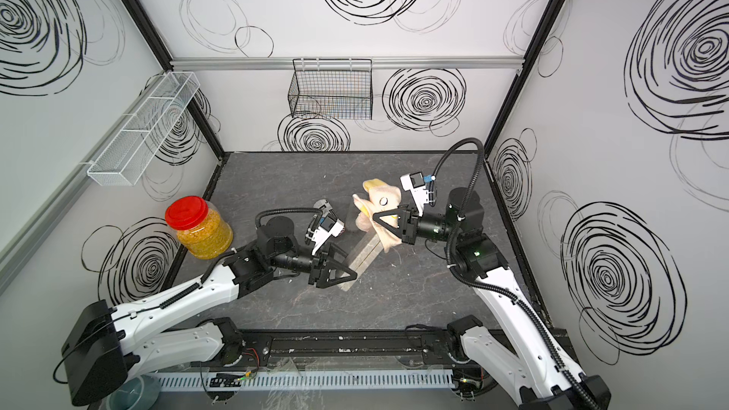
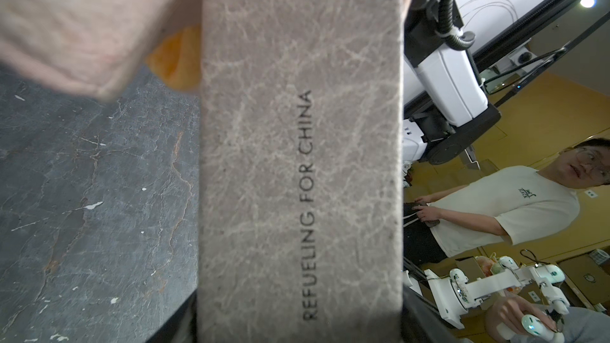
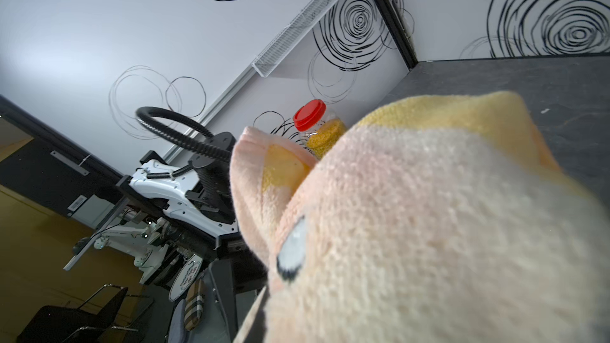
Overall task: Wipe the eyeglass case
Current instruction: Wipe the dirt from the eyeglass case.
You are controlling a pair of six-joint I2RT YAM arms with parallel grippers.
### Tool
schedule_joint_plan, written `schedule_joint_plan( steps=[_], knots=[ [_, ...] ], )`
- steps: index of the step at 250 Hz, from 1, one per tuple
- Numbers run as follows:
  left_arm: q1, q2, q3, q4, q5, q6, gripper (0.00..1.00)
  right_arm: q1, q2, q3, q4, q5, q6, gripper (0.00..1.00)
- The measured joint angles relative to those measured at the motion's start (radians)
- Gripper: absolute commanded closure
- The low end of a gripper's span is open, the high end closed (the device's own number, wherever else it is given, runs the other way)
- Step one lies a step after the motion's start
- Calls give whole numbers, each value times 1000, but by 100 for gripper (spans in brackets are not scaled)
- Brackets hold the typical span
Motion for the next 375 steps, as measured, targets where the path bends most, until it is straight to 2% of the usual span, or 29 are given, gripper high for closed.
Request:
schedule_joint_plan(
  steps=[49, 73, 163, 214, 245, 305, 340, 375],
  knots=[
    [1, -9, 8, -2, -28, 3, 29, -29, 36, 2, -142, 209, -46, 95],
    [10, -26, 7, 2, -61, 0, 29, -37, 35, 2, -171, 268, -61, 94],
    [97, -42, 7, 40, -149, -7, 31, 20, -35, -8, -213, 315, -116, 96],
    [117, 0, 6, 172, -114, -64, 31, 31, -111, -43, -161, 231, -122, 97],
    [126, 29, 7, 188, -83, -85, 31, 95, -73, -21, -180, 204, -157, 96],
    [168, 37, 24, 182, -40, -109, 32, 305, 6, 32, -293, 234, -244, 96],
    [168, 37, 25, 153, -14, -108, 32, 352, 23, 50, -364, 330, -291, 96],
    [168, 37, 36, 66, 2, -72, 32, 353, 33, 142, -443, 541, -348, 97]
  ],
)
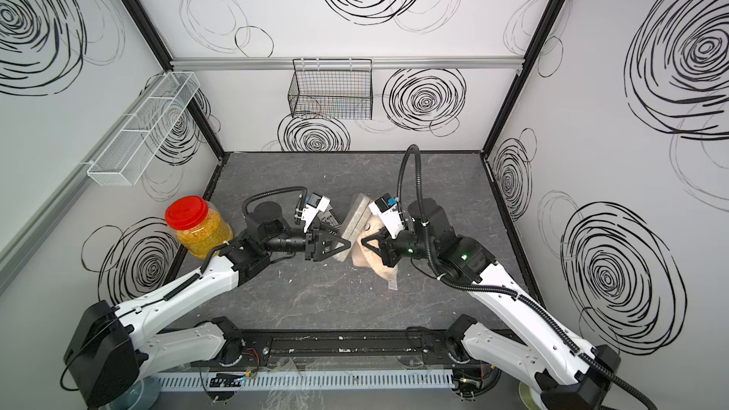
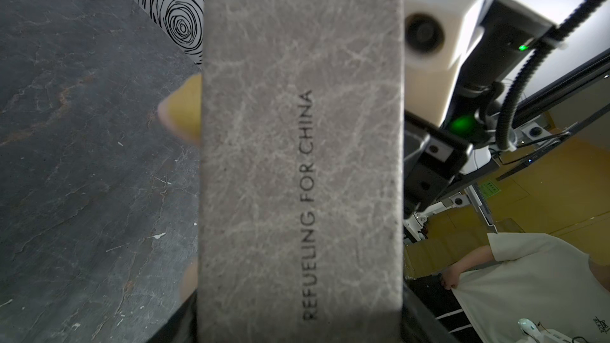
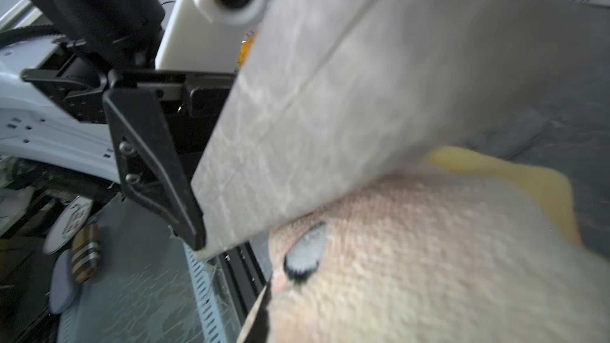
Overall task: Wipe the eyeglass case
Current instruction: Wipe the dirt from the eyeglass case, then place the eyeglass case at the center of the board.
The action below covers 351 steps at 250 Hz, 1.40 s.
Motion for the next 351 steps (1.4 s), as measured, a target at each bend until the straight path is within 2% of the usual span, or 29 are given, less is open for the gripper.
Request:
schedule_joint_plan(
  steps=[42, 73, 112, 142, 174, 214, 248, 304, 351],
  knots=[
    [0, 0, 26, -71, 2, 52, 32, -3, 8, 97, -39, 201, -58, 97],
    [-3, 0, 26, -96, -2, 66, 33, 5, 29, 100, -47, 217, -69, 96],
    [-3, 0, 26, -123, -9, 76, 33, 48, 38, 22, -26, 204, -55, 98],
    [1, -8, 25, -172, -61, 103, 34, 55, 18, -56, 12, 278, -18, 97],
    [27, -35, 6, -297, -222, 141, 36, 13, -48, -115, 63, 343, 13, 97],
    [76, -53, -29, -472, -515, 148, 35, -49, -93, -146, 130, 353, 37, 97],
    [109, -53, -32, -608, -755, 147, 35, -56, -101, -203, 177, 346, 49, 97],
    [243, 44, -35, -691, -972, 148, 35, -56, -139, -275, 209, 321, 67, 97],
    [265, 168, -35, -701, -1048, 163, 33, -57, -181, -283, 217, 316, 68, 97]
  ],
)
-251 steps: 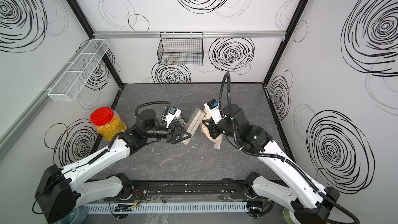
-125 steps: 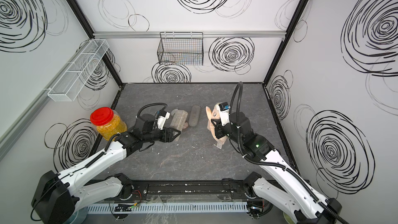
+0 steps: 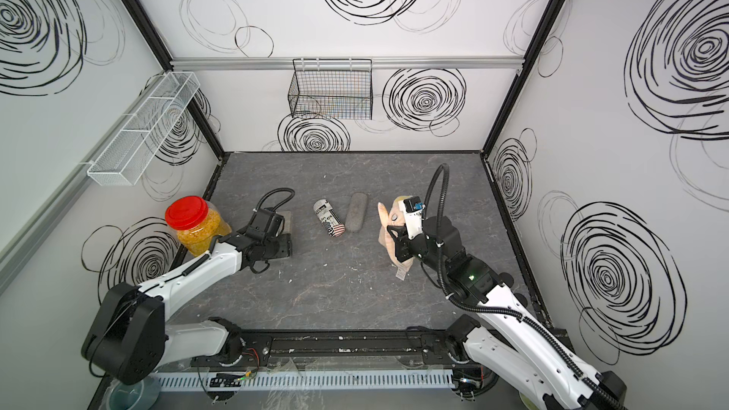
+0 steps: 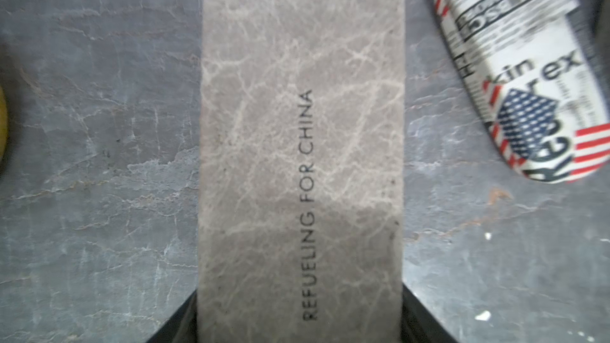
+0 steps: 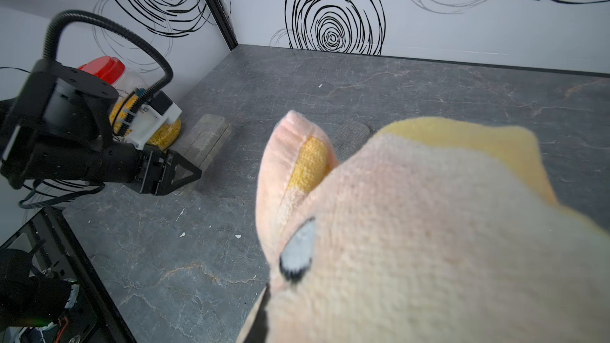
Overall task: Wipe the eyeglass case
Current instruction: Place the eyeglass case at the center of the board.
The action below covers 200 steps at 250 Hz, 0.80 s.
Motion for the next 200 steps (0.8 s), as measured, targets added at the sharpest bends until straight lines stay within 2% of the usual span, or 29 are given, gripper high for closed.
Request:
schedule_joint_plan(
  steps=[76, 146, 200],
  knots=[
    [0, 94, 1, 10, -4, 52, 31, -1, -8, 0, 11, -18, 3, 97],
    [5, 122, 3, 24, 4, 68, 31, -6, -1, -1, 14, -19, 3, 97],
    [25, 196, 69, 40, 3, 85, 31, -11, 12, -1, 16, -25, 3, 97]
  ],
)
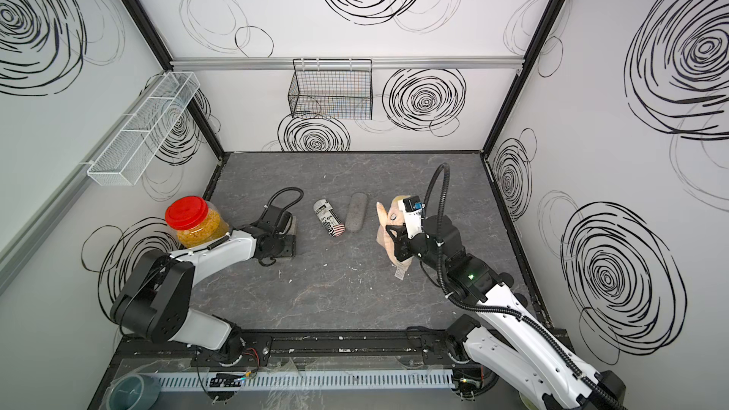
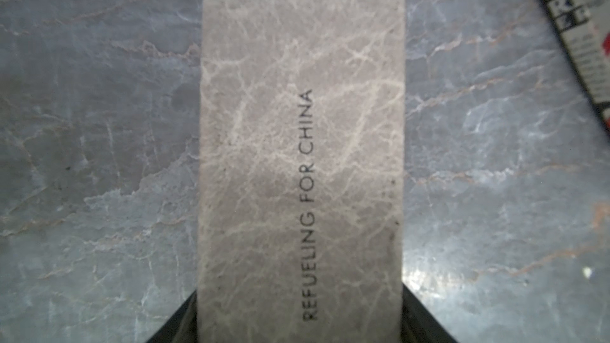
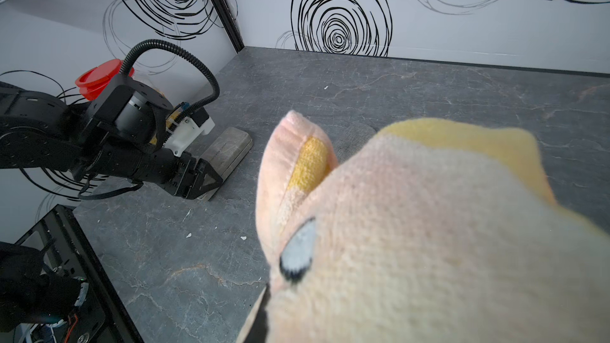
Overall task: Wipe the eyeglass case
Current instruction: Place the eyeglass case at the center of the board.
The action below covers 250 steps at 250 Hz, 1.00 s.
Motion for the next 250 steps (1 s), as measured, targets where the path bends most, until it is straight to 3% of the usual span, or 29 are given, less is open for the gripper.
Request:
schedule_joint_plan(
  steps=[48, 101, 163, 250],
  knots=[
    [-22, -30, -13, -6, -3, -27, 30, 0, -2, 0, 0, 0, 0, 97],
    [-146, -188, -119, -49, -23, -118, 30, -8, 10, 0, 2, -8, 0, 97],
    [-194, -361, -254, -119, -28, -248, 28, -10, 14, 0, 2, -16, 0, 97],
    [-268, -363, -265, -128, -26, -323, 23, -13, 14, 0, 2, -23, 1, 97]
  ],
)
